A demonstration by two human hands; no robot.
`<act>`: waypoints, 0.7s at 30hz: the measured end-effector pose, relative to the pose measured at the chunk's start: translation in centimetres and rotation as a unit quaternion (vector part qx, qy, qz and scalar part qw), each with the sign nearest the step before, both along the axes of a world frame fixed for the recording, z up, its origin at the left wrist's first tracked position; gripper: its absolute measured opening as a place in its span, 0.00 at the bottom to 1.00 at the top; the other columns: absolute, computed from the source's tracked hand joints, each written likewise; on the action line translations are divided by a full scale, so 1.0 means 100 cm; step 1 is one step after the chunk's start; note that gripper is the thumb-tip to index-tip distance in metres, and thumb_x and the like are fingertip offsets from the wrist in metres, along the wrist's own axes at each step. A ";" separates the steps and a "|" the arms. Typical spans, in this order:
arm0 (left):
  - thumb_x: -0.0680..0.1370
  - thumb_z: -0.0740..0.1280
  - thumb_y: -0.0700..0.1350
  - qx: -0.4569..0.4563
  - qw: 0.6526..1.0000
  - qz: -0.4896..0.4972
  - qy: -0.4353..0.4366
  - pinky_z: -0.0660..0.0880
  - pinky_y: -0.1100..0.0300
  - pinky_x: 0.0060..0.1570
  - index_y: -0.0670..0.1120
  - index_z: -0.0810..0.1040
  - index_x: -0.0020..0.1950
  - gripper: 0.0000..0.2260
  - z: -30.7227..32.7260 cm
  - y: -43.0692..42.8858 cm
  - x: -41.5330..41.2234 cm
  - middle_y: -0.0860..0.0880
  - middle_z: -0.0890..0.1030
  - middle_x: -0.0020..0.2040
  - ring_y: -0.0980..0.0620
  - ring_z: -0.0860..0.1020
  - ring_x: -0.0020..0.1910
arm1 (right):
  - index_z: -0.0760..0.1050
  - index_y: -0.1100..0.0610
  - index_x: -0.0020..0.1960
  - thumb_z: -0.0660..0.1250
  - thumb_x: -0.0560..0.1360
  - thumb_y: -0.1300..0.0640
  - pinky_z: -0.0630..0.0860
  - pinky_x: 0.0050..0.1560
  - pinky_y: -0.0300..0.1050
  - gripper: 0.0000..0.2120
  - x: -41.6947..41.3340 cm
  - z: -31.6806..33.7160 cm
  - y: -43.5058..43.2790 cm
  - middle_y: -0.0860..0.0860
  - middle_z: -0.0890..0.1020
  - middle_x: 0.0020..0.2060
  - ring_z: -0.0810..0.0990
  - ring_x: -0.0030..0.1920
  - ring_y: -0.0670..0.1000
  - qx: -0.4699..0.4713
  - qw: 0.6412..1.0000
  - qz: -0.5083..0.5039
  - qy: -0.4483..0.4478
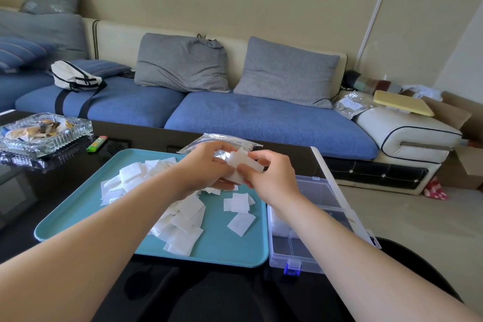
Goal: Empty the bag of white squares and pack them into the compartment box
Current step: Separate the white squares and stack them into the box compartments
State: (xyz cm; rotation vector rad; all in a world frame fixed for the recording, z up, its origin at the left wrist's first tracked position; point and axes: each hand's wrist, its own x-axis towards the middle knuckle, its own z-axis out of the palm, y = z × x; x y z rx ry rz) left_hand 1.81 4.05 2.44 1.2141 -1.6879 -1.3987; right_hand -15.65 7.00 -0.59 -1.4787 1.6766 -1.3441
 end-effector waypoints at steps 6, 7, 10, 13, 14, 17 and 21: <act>0.78 0.71 0.33 -0.001 1.000 -0.024 -0.014 0.85 0.45 0.53 0.51 0.77 0.65 0.19 -0.002 -0.002 0.003 0.41 0.85 0.58 0.41 0.86 0.54 | 0.81 0.47 0.61 0.79 0.73 0.50 0.86 0.49 0.56 0.18 0.000 0.000 0.000 0.46 0.82 0.55 0.85 0.50 0.53 -0.002 1.000 0.022 0.017; 0.78 0.71 0.32 0.001 0.999 -0.028 -0.018 0.85 0.45 0.53 0.51 0.76 0.64 0.19 -0.002 -0.001 0.003 0.41 0.85 0.58 0.41 0.86 0.54 | 0.81 0.47 0.61 0.79 0.74 0.50 0.86 0.49 0.56 0.17 0.000 0.000 0.000 0.45 0.82 0.54 0.85 0.49 0.52 -0.002 0.999 0.029 0.023; 0.78 0.70 0.31 0.004 0.999 -0.035 -0.025 0.85 0.45 0.53 0.50 0.75 0.65 0.20 -0.001 0.000 0.003 0.41 0.85 0.58 0.42 0.86 0.55 | 0.82 0.48 0.57 0.79 0.75 0.52 0.86 0.44 0.52 0.13 0.000 0.003 0.002 0.44 0.85 0.49 0.86 0.45 0.51 -0.004 0.999 0.035 0.034; 0.78 0.68 0.29 0.001 0.999 -0.049 -0.023 0.84 0.45 0.54 0.50 0.77 0.67 0.22 -0.001 0.001 0.004 0.40 0.86 0.57 0.43 0.87 0.54 | 0.83 0.50 0.53 0.76 0.78 0.54 0.80 0.35 0.41 0.04 0.000 0.007 0.004 0.47 0.87 0.44 0.86 0.37 0.48 -0.008 0.999 0.047 -0.006; 0.79 0.68 0.29 0.002 0.998 -0.052 -0.021 0.84 0.45 0.54 0.50 0.77 0.68 0.22 -0.002 0.001 0.004 0.40 0.85 0.57 0.43 0.87 0.54 | 0.83 0.51 0.52 0.75 0.79 0.55 0.79 0.35 0.40 0.03 0.000 0.009 0.005 0.49 0.88 0.43 0.84 0.34 0.47 -0.005 0.998 0.052 -0.022; 0.79 0.68 0.29 0.008 0.999 -0.049 -0.010 0.84 0.46 0.54 0.49 0.77 0.70 0.23 -0.002 0.001 0.004 0.39 0.85 0.58 0.43 0.87 0.53 | 0.84 0.52 0.53 0.73 0.81 0.56 0.78 0.37 0.41 0.02 0.000 0.011 0.006 0.50 0.88 0.39 0.80 0.30 0.47 0.005 0.998 0.054 -0.044; 0.79 0.68 0.28 0.015 0.999 -0.035 0.002 0.85 0.46 0.52 0.49 0.78 0.68 0.22 0.000 0.002 0.003 0.38 0.84 0.57 0.43 0.87 0.51 | 0.86 0.52 0.52 0.74 0.80 0.55 0.73 0.30 0.34 0.03 -0.003 0.010 0.008 0.49 0.88 0.37 0.80 0.28 0.46 -0.009 0.999 0.014 -0.040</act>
